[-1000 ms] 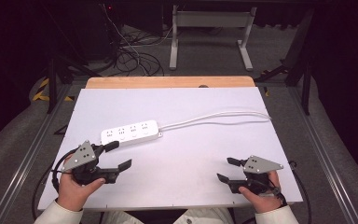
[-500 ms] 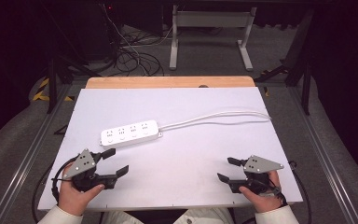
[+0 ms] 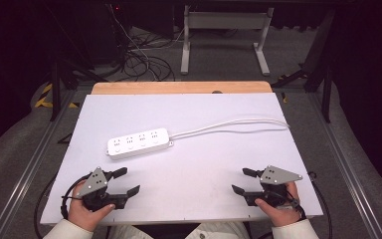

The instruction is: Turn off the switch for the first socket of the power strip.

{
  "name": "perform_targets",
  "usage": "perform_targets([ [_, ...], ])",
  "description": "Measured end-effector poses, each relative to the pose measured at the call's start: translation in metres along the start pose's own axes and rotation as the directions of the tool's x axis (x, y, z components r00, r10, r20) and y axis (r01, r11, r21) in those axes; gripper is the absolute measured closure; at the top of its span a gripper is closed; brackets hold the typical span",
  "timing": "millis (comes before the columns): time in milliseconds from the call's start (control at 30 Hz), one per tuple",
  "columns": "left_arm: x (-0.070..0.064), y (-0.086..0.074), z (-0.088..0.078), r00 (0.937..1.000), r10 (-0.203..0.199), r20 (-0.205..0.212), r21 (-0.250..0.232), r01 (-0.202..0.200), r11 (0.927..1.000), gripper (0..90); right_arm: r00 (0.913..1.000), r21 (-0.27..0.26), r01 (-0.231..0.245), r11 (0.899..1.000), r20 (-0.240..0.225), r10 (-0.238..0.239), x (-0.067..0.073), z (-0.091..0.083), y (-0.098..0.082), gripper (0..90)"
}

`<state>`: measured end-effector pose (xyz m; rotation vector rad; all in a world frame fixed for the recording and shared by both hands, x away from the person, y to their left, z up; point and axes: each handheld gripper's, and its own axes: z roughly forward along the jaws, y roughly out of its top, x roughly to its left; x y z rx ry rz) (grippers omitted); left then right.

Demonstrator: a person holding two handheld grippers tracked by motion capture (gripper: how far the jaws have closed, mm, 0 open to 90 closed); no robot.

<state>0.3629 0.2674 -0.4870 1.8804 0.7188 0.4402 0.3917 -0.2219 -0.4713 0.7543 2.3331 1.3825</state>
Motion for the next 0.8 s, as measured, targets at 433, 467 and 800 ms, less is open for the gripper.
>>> perform_targets([
  [433,-0.0041,0.0068,-0.0022,0.9999,-0.015,0.004,-0.022,0.015,0.9996,24.5,1.0,0.003,-0.008,1.0,-0.001,0.008,-0.0017,0.0012,-0.0011,31.6],
  [467,-0.0043,0.0071,-0.0029,0.9997,-0.021,0.007,-0.025,0.022,0.9995,24.6,1.0,0.003,-0.008,1.0,-0.002,0.008,-0.0016,0.0014,-0.0011,31.6],
  [800,-0.0021,0.0092,-0.0052,1.0,0.001,-0.005,-0.024,-0.001,0.9997,24.4,0.9999,0.003,-0.013,1.0,-0.002,0.013,-0.0026,0.0015,-0.0019,31.6],
])
